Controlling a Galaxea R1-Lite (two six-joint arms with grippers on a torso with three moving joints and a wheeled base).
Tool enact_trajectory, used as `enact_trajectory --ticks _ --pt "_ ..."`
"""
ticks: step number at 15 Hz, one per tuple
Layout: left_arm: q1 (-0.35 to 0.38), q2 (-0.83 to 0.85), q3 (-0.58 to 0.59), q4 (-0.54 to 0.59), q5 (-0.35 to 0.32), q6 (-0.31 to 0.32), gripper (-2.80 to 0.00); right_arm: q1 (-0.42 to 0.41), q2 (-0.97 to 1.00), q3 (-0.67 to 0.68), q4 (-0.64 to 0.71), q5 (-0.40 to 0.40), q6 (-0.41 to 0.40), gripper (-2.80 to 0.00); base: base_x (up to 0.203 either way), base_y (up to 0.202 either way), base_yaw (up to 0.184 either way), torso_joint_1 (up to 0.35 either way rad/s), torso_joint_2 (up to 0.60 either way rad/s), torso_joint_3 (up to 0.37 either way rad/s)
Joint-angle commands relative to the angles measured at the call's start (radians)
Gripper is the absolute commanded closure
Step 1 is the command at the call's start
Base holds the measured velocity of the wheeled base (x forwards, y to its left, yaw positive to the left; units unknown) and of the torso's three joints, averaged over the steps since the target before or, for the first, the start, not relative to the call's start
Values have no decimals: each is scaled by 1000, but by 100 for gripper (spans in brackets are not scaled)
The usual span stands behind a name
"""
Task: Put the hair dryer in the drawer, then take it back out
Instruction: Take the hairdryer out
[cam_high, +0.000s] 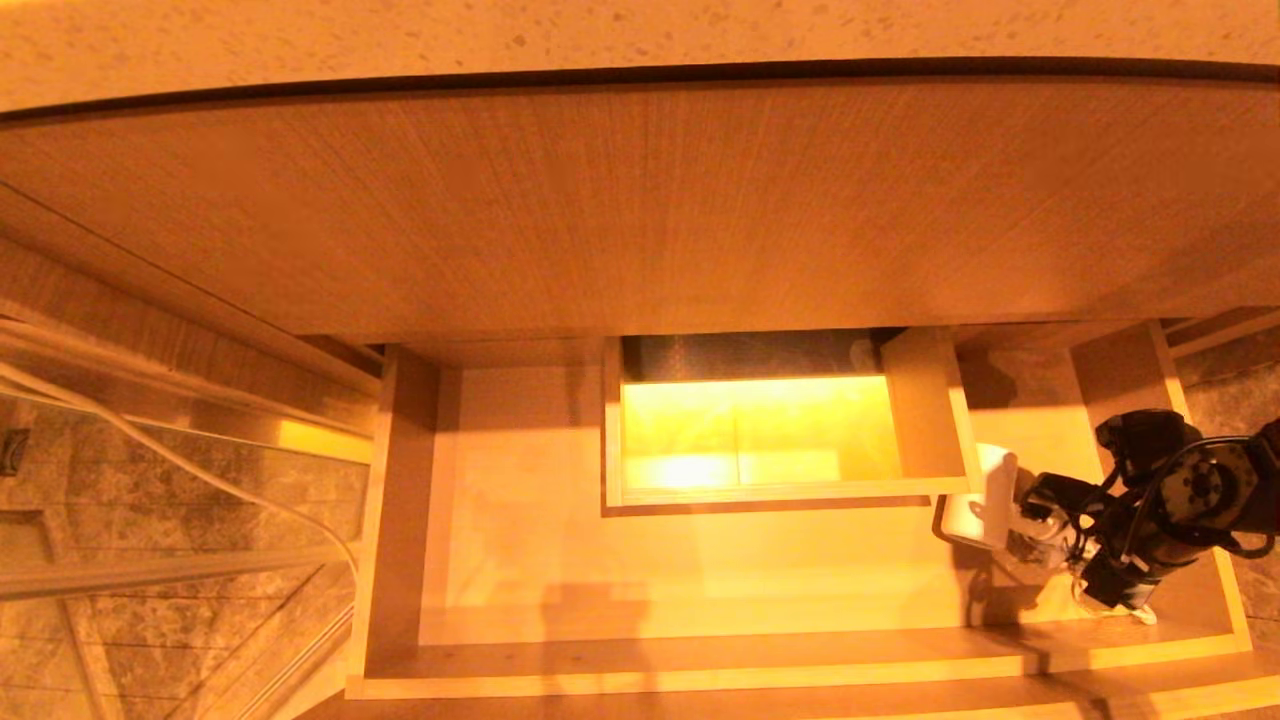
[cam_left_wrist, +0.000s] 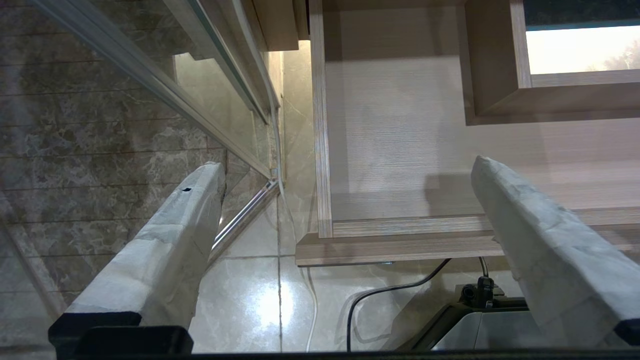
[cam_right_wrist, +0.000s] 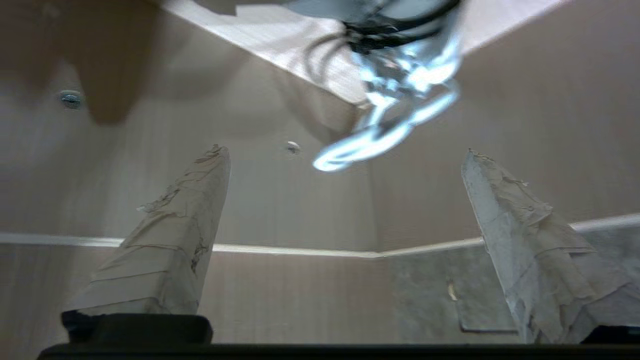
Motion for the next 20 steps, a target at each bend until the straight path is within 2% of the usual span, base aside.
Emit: enact_trajectory --ticks 1,8,12,20 --pt "0 0 0 0 0 0 -280 0 17 -8 1 26 -8 -280 0 0 0 0 0 0" --pt "0 0 0 0 0 0 -280 0 72 -34 -4 53 -5 -280 0 0 0 0 0 0" --pt "0 0 0 0 0 0 -280 0 102 -66 -2 102 -6 -280 0 0 0 0 0 0" --pt "0 0 0 0 0 0 -280 0 145 -100 -14 103 -6 -280 0 0 0 0 0 0"
